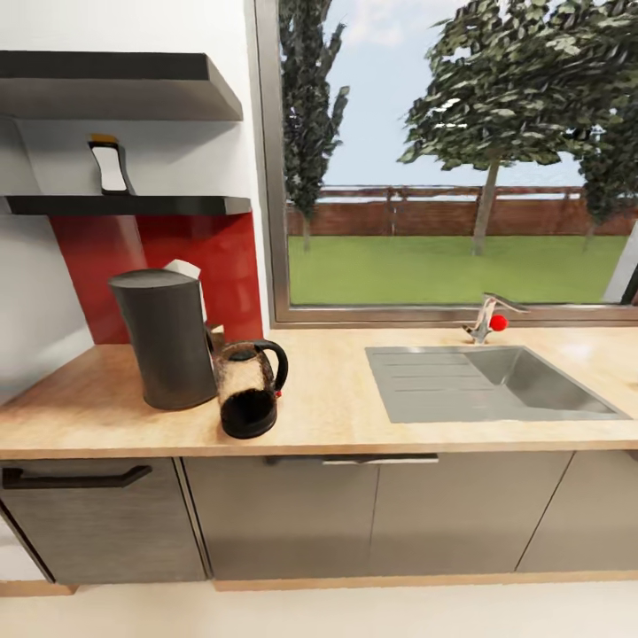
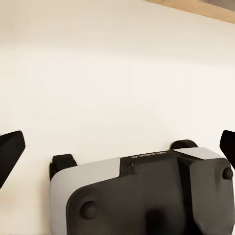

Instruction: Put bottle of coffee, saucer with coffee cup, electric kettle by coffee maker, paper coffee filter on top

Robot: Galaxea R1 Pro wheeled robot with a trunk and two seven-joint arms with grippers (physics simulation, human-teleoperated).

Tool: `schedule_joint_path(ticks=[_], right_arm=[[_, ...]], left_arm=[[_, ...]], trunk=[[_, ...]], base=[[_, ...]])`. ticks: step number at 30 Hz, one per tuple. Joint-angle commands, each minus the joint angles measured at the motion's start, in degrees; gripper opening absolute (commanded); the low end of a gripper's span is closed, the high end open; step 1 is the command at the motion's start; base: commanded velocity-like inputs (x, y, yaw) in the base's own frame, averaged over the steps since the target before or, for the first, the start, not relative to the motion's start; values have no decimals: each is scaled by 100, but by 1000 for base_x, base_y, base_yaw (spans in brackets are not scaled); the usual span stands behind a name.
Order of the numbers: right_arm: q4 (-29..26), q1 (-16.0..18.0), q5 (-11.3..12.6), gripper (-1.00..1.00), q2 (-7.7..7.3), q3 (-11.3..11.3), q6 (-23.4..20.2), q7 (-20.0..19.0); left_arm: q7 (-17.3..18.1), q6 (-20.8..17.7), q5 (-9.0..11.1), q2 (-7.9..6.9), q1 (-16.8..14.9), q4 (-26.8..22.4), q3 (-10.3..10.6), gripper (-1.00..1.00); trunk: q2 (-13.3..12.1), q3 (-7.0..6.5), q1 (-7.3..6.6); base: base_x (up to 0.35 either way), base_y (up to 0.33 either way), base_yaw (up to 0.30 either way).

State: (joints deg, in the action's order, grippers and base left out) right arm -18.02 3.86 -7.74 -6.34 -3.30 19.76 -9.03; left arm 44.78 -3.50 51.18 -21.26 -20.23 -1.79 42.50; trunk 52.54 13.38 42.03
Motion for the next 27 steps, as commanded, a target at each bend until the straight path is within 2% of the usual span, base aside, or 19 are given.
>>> schedule_joint_path(ticks=[1, 6, 15, 27], right_arm=[[1, 2, -53, 100, 2, -37, 20, -21], [1, 1, -53, 100, 2, -40, 20, -23], [2, 3, -53, 100, 2, -45, 20, -22], [6, 5, -53, 100, 2, -47, 20, -20]], left_arm=[[14, -37, 58, -5, -3, -6, 40, 100], [14, -37, 58, -9, -2, -6, 39, 100], [14, -37, 58, -12, 1, -13, 39, 100], [14, -37, 58, -16, 0, -9, 39, 100]], trunk=[[6, 8, 1], [6, 8, 1], [6, 8, 1], [6, 8, 1]], base=[[42, 272, 39], [86, 279, 18], [23, 126, 2], [1, 294, 0]])
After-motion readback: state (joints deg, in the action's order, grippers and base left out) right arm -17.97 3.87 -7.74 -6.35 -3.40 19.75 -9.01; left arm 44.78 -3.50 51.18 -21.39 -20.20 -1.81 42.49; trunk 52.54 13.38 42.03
